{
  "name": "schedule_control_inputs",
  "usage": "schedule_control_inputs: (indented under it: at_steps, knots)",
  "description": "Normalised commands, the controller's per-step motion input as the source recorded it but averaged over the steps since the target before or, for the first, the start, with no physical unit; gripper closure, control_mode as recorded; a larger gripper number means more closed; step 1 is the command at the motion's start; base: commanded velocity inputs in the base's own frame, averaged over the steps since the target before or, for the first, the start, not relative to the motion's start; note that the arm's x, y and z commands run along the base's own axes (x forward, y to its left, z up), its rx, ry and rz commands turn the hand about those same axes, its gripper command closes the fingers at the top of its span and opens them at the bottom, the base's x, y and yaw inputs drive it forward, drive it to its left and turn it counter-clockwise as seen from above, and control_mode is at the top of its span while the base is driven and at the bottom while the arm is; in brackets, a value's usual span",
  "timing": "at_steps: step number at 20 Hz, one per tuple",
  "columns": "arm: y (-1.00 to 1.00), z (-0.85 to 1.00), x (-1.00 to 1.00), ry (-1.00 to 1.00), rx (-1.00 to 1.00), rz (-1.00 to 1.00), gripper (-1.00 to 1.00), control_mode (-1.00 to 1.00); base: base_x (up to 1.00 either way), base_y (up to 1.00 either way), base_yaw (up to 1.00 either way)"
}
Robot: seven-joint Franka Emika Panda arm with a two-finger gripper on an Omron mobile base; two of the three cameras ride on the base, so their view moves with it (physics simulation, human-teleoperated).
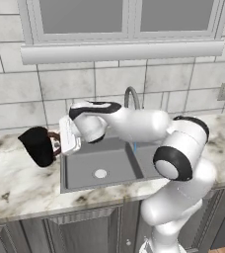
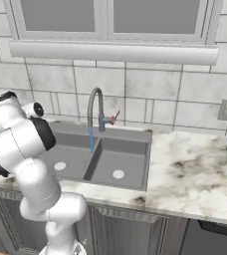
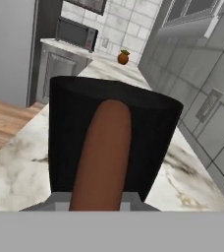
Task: Turn on the sink faucet and place the jug under the water for a few seconds to fill it up.
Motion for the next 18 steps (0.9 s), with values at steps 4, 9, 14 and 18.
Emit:
schedule_control_inputs:
  at_steps: [4, 9, 14, 18]
  knots:
    - [-1.00, -0.01, -0.28, 0.07, 0.02, 0.00, 1.00, -1.00, 0.00, 0.00, 0.00]
    - [-1.00, 0.00, -0.11, 0.08, 0.00, 0.00, 1.00, -1.00, 0.00, 0.00, 0.00]
    - [-1.00, 0.00, -0.04, 0.05, 0.00, 0.00, 1.00, -1.00, 0.00, 0.00, 0.00]
    - [-0.98, -0.03, -0.12, 0.00, 0.01, 0.00, 1.00, -1.00, 0.00, 0.00, 0.00]
